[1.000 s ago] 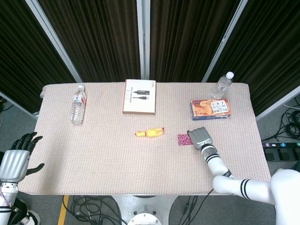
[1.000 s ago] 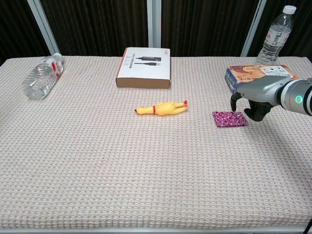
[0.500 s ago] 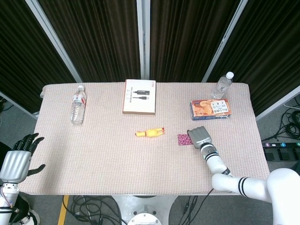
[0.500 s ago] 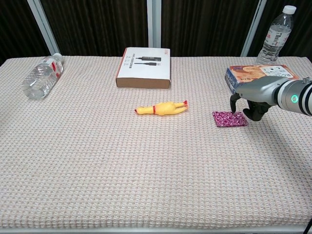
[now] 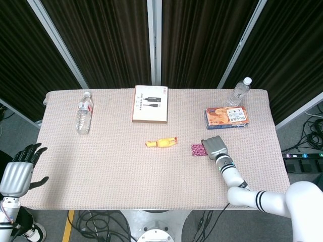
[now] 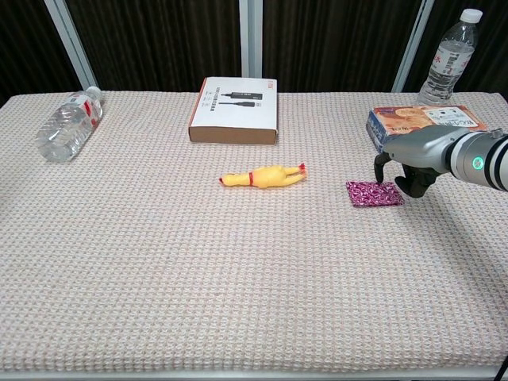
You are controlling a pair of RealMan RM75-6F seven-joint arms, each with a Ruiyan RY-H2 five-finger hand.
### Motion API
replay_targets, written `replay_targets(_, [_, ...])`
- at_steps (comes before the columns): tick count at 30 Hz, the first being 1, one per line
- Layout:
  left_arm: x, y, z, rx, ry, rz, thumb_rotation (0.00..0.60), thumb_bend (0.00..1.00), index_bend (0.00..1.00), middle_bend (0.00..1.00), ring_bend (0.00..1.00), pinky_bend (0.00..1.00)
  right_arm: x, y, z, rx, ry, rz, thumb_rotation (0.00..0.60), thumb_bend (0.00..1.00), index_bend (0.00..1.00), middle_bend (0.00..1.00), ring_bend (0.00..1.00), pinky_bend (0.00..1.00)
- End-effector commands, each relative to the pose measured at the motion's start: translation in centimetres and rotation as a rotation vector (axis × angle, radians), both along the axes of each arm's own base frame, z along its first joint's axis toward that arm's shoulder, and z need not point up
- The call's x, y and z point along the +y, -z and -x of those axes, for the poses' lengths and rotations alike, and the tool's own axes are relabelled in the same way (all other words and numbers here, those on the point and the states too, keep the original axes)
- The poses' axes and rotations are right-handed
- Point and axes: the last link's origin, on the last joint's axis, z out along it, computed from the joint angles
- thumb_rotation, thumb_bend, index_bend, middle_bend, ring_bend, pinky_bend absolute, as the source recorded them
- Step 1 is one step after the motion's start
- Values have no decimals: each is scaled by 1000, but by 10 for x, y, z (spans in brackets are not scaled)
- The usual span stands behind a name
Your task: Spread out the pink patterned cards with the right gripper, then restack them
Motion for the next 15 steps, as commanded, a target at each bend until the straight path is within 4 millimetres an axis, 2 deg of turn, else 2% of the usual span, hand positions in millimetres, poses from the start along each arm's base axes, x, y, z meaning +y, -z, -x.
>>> replay_targets(1, [0,0,0,-1,-1,0,600,0,227,219,134,241,0,1,1,4,0,-5,600,615,280,999,839,798])
replay_targets(15, [1,-1,0,-3,-4,-1,600,0,227,219,134,241,9,8,2,23,4,-37,600,613,292,999,838,798])
